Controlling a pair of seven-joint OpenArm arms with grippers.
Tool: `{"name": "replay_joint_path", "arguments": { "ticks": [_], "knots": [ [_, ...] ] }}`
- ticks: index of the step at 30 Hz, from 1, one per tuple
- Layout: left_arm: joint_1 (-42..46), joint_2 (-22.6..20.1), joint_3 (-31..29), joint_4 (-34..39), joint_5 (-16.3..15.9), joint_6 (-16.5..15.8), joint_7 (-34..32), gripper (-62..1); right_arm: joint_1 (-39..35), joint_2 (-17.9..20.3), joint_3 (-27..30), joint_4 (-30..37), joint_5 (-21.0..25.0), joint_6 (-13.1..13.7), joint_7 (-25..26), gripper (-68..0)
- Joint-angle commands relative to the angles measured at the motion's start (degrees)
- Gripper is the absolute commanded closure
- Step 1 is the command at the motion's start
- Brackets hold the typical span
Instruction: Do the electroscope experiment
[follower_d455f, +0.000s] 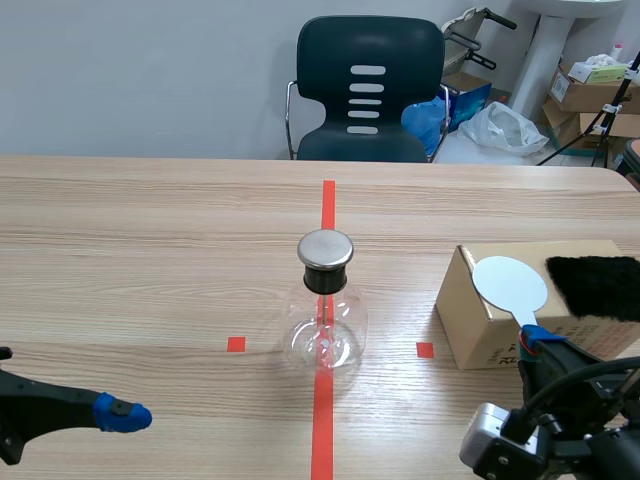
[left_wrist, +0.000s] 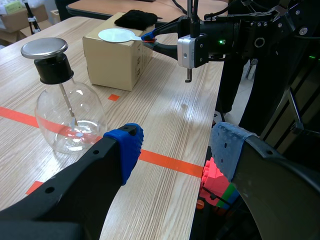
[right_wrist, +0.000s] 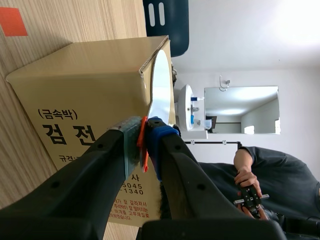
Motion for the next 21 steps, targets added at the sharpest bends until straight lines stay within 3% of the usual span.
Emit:
{"name": "replay_joint_path", "arguments": {
  "ticks": [1, 21],
  "knots": [
    [0.1, 0.1, -0.1, 1.2, -0.2, -0.1, -1.0, -33.2, 0.7, 0.4, 0.6, 1.0, -0.2, -2.8, -0.3, -1.0],
    [0.0, 0.1, -0.2, 1.2, -0.2, 0.1, -1.4, -32.9, 0.7, 0.4, 0.6, 1.2, -0.3, -2.8, -1.0, -1.0]
  ]
}}
